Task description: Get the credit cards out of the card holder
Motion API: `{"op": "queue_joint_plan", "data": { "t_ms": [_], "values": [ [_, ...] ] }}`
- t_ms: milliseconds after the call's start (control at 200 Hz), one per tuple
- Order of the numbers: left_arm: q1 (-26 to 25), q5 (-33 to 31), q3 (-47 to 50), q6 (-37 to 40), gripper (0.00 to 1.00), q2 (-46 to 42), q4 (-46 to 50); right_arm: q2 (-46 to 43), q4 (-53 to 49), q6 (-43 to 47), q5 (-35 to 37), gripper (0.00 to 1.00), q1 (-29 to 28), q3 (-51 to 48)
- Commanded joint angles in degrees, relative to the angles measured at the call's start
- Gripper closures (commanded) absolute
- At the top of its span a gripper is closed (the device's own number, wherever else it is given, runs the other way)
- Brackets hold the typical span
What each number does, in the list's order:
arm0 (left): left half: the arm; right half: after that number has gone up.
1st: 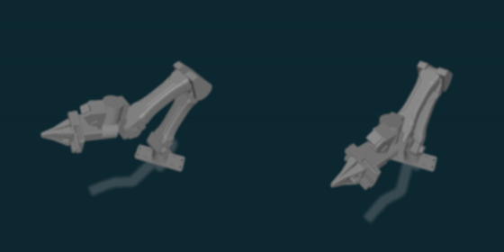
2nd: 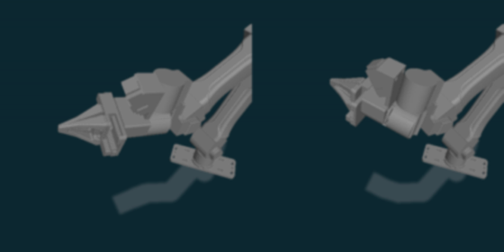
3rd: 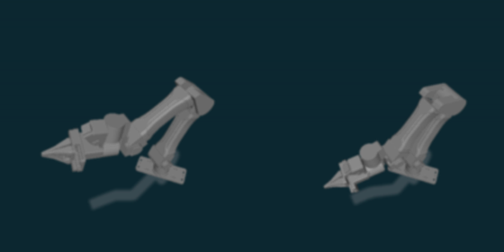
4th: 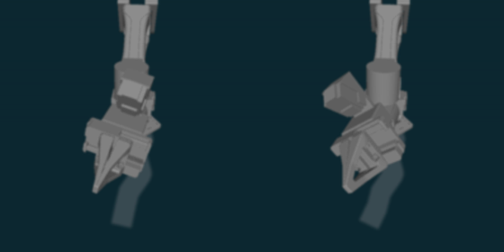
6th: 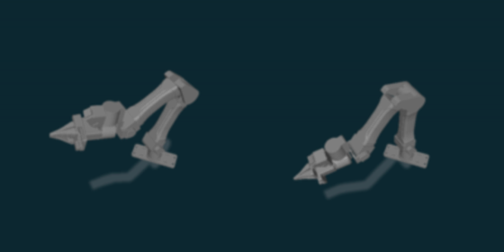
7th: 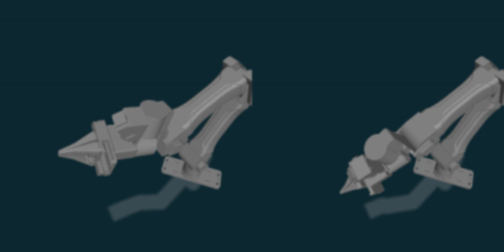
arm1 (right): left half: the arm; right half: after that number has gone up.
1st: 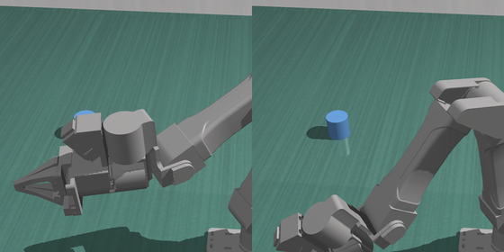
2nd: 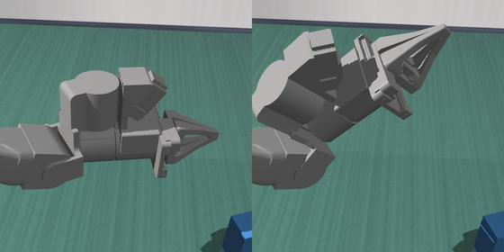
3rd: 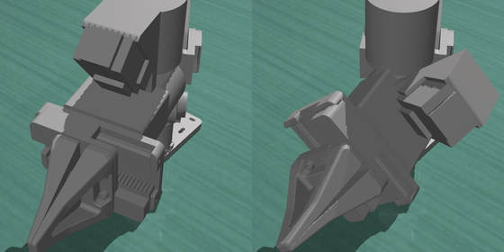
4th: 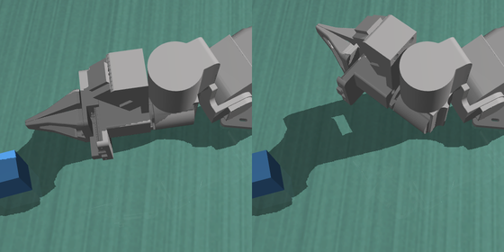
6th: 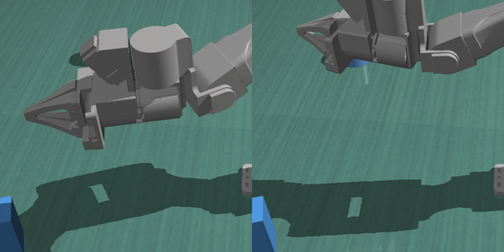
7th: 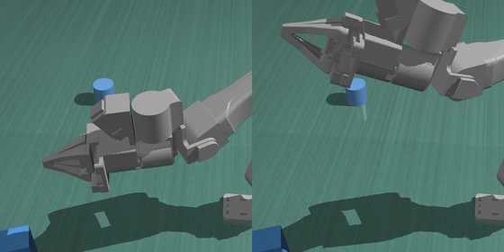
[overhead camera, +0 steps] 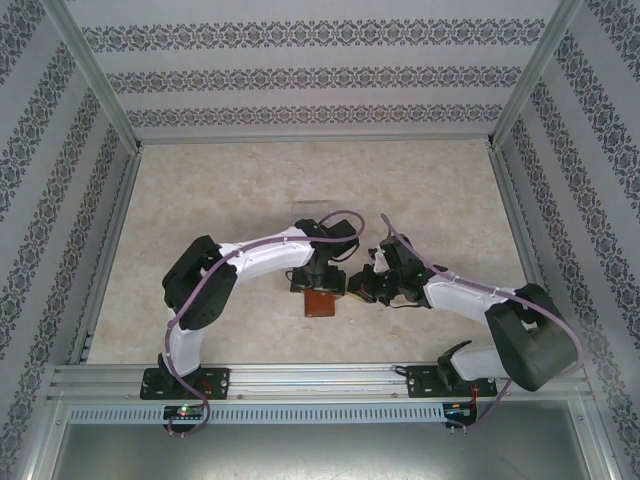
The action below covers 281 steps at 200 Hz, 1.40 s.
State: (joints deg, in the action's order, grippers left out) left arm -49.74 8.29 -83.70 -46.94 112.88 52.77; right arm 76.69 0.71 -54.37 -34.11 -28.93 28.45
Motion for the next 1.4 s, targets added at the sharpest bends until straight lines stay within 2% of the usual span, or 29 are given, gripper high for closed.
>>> {"op": "queue_joint_plan", "data": {
  "t_ms": [0, 295, 660, 954, 1054, 1299, 1399],
  "values": [
    [0.96, -1.86, 1.23, 0.37, 0.21, -0.34, 2.40, -1.87, 0.06, -1.09, -0.92, 0.91, -0.54, 1.44],
    [1.88, -0.50, 3.52, -0.26, 0.22, -2.55, 0.05, -2.86, -0.78, -0.94, -0.52, 0.91, -0.60, 1.00],
    [2.53, -3.84, 4.32, -0.54, 0.27, -7.15, 2.75, -1.90, -2.59, 0.05, 1.04, 0.91, -0.60, 1.11],
    [2.76, -3.73, 5.95, -0.51, 0.40, -8.94, 3.17, -1.19, -4.05, 0.81, 1.24, 0.91, -0.60, 1.97],
    [2.80, -2.85, 6.44, -0.61, 0.34, -9.43, 1.28, -0.69, -3.82, 0.69, 1.02, 0.91, -0.60, 2.24],
    [2.79, 4.59, 6.98, -2.24, 0.21, -6.68, -6.57, -1.91, -2.14, -1.37, -0.73, 0.91, -0.69, 2.14],
    [2.80, 4.90, 6.96, -2.53, 0.20, -5.68, -7.61, -3.27, -1.93, -2.50, -1.31, 0.91, -0.69, 2.06]
  ]
}}
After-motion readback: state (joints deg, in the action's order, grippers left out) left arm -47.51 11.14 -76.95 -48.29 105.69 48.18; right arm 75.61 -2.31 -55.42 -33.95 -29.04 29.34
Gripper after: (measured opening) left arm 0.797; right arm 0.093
